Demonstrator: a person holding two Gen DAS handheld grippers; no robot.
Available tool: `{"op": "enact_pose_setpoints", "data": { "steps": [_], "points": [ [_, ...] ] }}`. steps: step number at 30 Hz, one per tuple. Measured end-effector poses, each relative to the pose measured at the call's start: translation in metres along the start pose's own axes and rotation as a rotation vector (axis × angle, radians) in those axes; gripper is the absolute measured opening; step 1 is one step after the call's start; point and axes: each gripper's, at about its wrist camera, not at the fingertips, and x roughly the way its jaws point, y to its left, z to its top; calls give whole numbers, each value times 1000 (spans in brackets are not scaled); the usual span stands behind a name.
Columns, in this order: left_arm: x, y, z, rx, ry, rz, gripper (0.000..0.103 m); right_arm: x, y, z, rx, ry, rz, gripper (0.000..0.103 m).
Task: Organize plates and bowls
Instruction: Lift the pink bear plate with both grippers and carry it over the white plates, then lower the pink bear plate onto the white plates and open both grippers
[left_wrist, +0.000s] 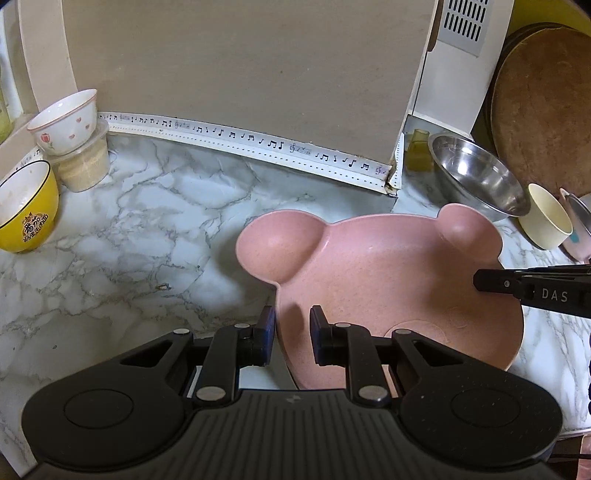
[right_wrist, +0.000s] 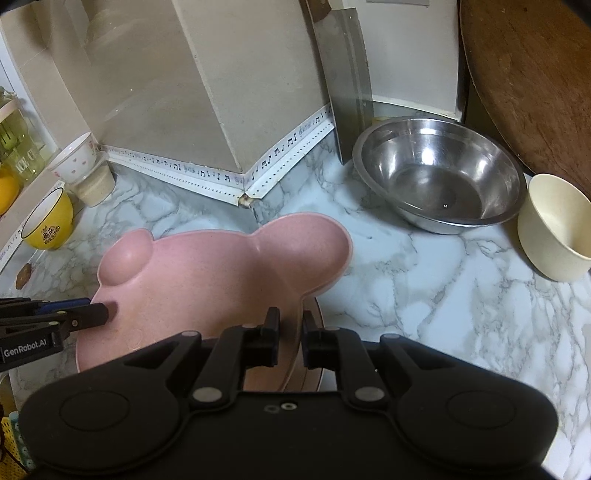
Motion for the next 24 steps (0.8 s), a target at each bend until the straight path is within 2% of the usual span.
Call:
{"op": "enact_pose_setpoints", "data": {
  "steps": [11, 19, 22, 24],
  "points": [
    [4, -6, -2, 42, -14, 17, 19, 8, 1, -5, -16, 2, -31, 13],
    [3, -1, -4, 48, 1, 3, 19, 3, 3, -6, -8, 2, -30, 23],
    [1, 4, -4, 30, 1, -10, 20, -2, 1, -6, 0, -14, -46, 45],
    [0, 5, -5, 27, -5, -15, 20, -5, -1, -6, 14, -19, -44, 46]
  ]
}}
